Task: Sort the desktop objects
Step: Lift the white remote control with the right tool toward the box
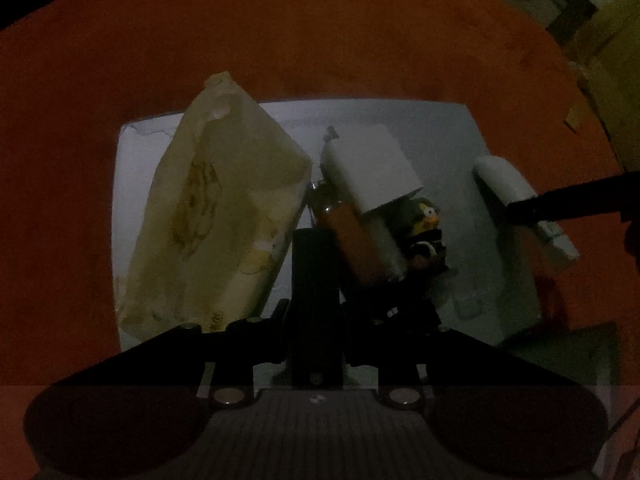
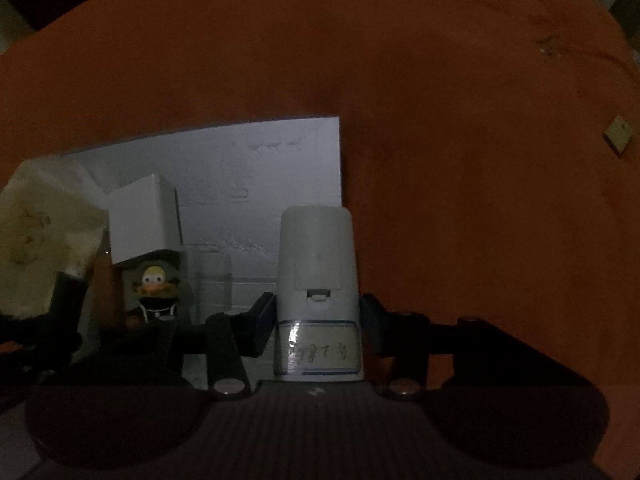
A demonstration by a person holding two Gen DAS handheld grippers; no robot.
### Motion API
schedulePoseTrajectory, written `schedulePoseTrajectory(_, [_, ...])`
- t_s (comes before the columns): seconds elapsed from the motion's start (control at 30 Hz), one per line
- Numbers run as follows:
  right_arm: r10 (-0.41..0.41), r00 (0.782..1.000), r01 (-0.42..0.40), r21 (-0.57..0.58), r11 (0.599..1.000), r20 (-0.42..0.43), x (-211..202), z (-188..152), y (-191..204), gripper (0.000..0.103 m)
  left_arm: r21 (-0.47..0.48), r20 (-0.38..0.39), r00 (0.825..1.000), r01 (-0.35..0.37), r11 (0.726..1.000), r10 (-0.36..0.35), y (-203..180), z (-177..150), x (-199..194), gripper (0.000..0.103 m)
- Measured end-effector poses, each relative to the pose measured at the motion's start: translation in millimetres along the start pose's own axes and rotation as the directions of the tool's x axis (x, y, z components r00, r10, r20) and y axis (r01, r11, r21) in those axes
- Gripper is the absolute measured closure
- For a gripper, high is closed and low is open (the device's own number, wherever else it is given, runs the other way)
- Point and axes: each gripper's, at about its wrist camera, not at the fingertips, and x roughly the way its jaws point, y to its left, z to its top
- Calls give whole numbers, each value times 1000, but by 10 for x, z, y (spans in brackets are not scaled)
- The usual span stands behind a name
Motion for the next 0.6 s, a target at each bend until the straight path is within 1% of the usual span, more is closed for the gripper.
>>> schedulePoseTrajectory(0.13, [7, 1000, -7, 4, 1000, 1, 41, 15, -93, 54, -19, -7, 1000, 10, 1000, -10, 44, 9, -12, 82])
schedulePoseTrajectory(0.2, [5, 1000, -5, 1, 1000, -1, 22, -27, -105, 54, -27, -5, 1000, 10, 1000, -10, 21, -14, -8, 82])
schedulePoseTrajectory(0.27, [11, 1000, -11, 4, 1000, 0, 91, -36, -154, 54, -32, -2, 1000, 16, 999, -16, -49, -8, 51, 82])
schedulePoseTrajectory(0.4, [61, 998, -61, 15, 998, 24, -83, -55, -224, 54, -65, 22, 998, 65, 996, -64, -20, 5, -6, 82])
schedulePoseTrajectory(0.47, [75, 997, -75, 17, 997, 37, -171, -56, -253, 55, -63, 43, 997, 74, 995, -71, -18, 22, -68, 82])
schedulePoseTrajectory(0.6, [90, 994, -91, 27, 995, 56, -283, -56, -303, 55, -64, 51, 995, 93, 994, -90, -39, 41, -133, 82])
